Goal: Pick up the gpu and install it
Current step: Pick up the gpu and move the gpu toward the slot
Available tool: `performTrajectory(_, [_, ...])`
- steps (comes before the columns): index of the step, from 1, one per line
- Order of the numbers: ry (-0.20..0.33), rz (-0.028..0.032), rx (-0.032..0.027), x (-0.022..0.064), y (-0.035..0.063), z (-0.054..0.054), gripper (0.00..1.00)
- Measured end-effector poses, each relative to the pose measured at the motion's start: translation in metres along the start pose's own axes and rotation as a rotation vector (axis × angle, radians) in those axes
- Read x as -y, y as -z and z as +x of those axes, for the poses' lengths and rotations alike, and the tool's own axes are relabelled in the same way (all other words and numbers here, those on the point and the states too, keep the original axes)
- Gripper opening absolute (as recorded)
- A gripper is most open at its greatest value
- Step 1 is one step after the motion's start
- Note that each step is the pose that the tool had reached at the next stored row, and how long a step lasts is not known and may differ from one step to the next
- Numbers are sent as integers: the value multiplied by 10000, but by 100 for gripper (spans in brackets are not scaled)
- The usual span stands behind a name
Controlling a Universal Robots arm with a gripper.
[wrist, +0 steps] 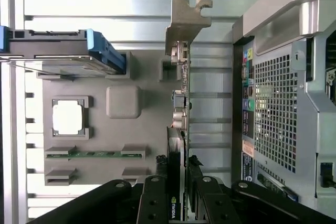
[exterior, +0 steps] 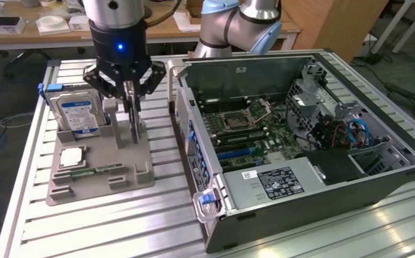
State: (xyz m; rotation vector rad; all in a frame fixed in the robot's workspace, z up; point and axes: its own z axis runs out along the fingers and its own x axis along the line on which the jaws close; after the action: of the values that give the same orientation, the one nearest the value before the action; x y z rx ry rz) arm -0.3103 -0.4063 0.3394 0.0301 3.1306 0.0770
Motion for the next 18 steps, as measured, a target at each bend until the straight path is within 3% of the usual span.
performTrajectory(13, [0, 0, -1, -22, 439, -6, 26])
performTrajectory(18, [1, 0, 0, -28, 564, -8, 26])
